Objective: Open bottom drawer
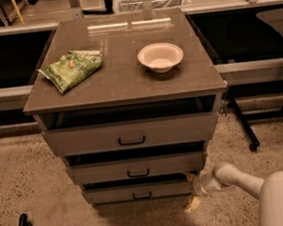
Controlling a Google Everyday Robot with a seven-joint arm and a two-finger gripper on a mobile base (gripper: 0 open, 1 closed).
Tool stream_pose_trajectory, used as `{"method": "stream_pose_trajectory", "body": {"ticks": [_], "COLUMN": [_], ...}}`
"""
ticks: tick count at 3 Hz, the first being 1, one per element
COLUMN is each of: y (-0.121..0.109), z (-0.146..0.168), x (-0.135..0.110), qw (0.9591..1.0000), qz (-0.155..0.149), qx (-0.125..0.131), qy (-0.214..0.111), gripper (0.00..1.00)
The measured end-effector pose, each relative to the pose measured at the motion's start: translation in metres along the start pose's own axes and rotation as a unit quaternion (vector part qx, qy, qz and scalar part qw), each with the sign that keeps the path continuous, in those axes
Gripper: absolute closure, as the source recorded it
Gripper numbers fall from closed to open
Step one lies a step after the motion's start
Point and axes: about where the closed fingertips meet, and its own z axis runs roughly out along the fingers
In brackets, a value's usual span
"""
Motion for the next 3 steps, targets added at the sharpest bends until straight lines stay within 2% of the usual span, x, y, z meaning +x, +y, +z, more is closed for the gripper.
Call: {"method": "stream_pose_trajectory", "body": {"ticks": [1,2,3], "y": [-0.008,-0.01,-0.007], "z": [0.009,0.015,0.018], "x": [0.014,0.021,0.025], "qw": [0.9999,0.9996,0.9993], "qz": [0.005,0.006,0.006], "qx": [-0.001,-0.005,-0.012], "qy": [0.015,0.027,0.034], "gripper": [0.05,0.21,0.42]}}
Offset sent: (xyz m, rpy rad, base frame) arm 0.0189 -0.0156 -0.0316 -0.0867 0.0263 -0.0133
